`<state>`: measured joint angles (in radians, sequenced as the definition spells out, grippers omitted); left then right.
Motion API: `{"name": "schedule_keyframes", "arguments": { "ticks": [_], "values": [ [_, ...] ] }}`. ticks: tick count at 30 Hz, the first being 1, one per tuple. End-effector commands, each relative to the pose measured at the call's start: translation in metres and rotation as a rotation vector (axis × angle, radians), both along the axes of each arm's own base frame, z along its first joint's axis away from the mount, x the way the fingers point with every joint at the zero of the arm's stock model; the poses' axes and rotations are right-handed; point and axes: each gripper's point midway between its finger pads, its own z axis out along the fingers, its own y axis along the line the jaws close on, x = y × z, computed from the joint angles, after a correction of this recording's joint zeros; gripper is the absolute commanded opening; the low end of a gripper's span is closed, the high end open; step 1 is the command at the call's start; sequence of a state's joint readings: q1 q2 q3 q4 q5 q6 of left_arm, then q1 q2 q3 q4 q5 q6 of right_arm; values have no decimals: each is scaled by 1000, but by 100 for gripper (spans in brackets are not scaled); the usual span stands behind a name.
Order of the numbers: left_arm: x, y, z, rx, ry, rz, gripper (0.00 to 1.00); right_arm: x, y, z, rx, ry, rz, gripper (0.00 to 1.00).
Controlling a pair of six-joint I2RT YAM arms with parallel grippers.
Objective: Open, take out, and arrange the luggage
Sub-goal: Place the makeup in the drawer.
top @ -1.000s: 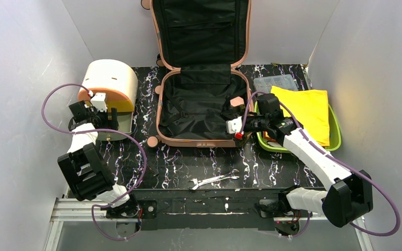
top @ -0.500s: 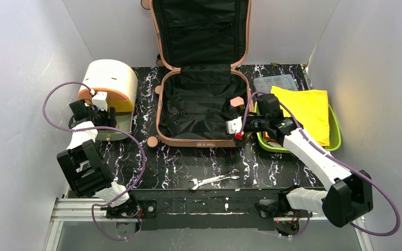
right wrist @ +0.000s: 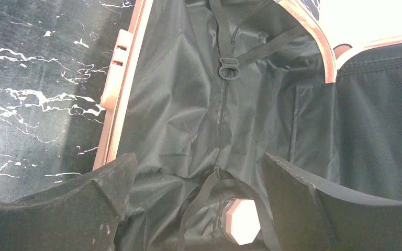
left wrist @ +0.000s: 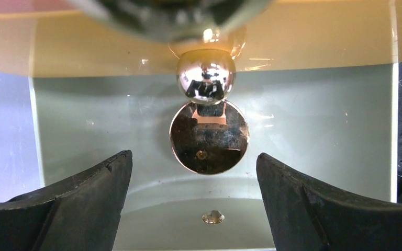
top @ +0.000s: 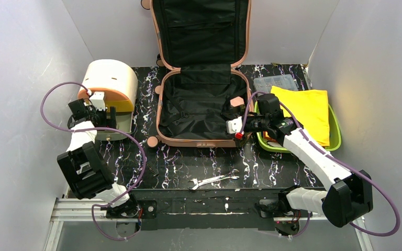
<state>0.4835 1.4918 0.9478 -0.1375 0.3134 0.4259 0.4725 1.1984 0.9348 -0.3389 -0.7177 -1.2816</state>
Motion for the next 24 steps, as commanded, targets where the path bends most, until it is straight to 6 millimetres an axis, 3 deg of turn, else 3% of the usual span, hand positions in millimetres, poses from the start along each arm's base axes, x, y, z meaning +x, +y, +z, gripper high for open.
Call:
{"name": "schedule_keyframes", "arguments": {
  "ticks": [1, 9, 15, 19, 24],
  "values": [
    [-22, -1, 4, -35, 80, 62, 89, -3, 2, 11, 31, -23, 17, 98],
    [-33, 0, -19, -32, 136, 85, 98, -4, 1, 10, 30, -23, 19, 99],
    [-36, 3, -28, -30, 169, 100, 98, -4, 1, 10, 29, -25, 16, 98],
    [-38, 2, -39, -36, 187, 105, 89, -4, 1, 10, 29, -24, 16, 98],
    [-37, 2, -47, -48, 194, 108, 48, -4, 1, 10, 30, -25, 17, 98]
  ]
}}
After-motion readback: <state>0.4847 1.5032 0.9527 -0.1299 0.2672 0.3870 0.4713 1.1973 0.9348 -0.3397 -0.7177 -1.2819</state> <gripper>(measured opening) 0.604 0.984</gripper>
